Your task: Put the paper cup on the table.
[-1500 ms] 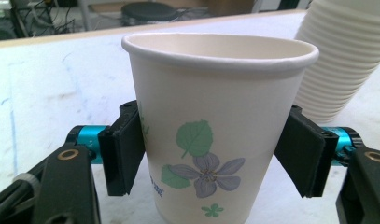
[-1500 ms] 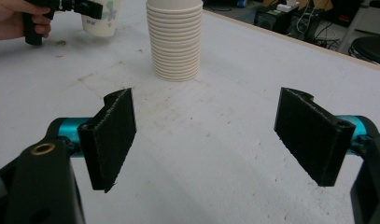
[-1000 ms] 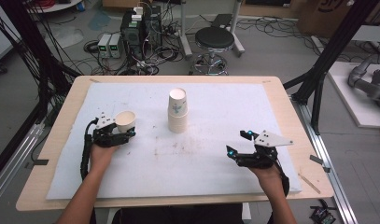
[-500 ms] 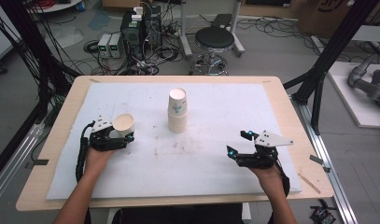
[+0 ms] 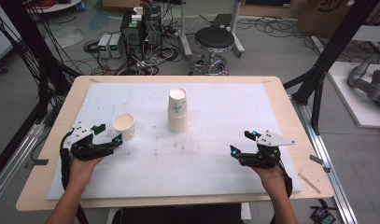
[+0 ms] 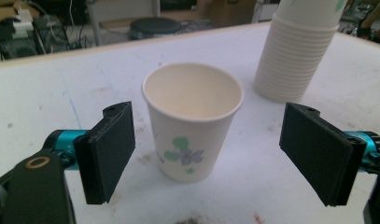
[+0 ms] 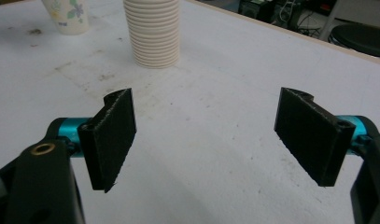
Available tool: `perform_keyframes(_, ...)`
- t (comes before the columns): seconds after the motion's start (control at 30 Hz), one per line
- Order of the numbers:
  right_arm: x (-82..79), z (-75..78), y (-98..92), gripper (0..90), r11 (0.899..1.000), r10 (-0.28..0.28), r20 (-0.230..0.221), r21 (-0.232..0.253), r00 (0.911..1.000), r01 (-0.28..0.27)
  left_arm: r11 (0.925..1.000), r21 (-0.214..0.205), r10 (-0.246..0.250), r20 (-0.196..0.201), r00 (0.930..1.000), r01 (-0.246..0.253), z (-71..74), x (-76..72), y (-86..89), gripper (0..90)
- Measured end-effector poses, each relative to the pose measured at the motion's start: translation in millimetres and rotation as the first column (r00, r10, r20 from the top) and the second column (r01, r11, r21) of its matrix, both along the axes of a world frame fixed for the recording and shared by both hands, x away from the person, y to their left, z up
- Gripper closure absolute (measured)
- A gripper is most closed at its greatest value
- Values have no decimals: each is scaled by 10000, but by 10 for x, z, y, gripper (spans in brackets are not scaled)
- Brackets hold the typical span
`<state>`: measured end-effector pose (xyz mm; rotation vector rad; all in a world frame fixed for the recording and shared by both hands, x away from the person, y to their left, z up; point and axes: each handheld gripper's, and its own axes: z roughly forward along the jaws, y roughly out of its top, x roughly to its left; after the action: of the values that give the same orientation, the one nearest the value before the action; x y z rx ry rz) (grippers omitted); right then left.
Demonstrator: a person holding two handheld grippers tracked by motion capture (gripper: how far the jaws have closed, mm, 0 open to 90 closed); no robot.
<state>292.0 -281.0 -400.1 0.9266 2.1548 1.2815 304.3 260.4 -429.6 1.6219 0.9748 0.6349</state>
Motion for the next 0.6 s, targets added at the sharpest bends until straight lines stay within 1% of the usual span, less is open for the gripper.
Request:
perform_keyframes(0.07,9,-6,-26,210,9999,-109,-82,-48,9999,108,9985,-445,-287,374,9989,303,53,-19,-26,184)
perform_keyframes(0.13,20,-9,-55,210,9998,-211,-53,-64,9998,211,9932,-873,-707,737,9948,771,93,-46,-68,184)
perform_keyframes(0.2,28,-5,-72,210,9996,-275,-79,-79,9996,275,9869,-1078,-1088,1065,9883,1202,117,-76,-119,182)
perform_keyframes(0.27,30,-4,-82,210,9996,-278,-66,-108,9996,277,9810,-1172,-1396,1252,9823,1543,126,-108,-168,180)
perform_keyframes(0.3,22,-7,-84,210,9997,-223,-91,-129,9997,222,9742,-1148,-1792,1300,9752,1944,120,-131,-213,180)
perform_keyframes(0.37,12,-9,-81,210,9997,-209,-128,-138,9997,208,9732,-1132,-1852,1304,9740,2002,111,-143,-233,181)
perform_keyframes(0.43,-7,-12,-81,210,9995,-205,-33,-221,9998,204,9701,-1144,-1992,1289,9714,2141,88,-160,-253,180)
perform_keyframes(0.47,-16,-10,-82,210,9996,-208,-14,-198,9998,207,9702,-1142,-1984,1304,9714,2135,77,-168,-262,178)
perform_keyframes(0.5,-29,-1,-97,210,9994,-258,112,-212,9996,261,9701,-1152,-1994,1241,9720,2137,65,-172,-265,179)
perform_keyframes(0.6,-45,9,-120,209,9992,-372,141,-168,9992,374,9722,-1103,-1928,1255,9732,2068,60,-179,-263,180)
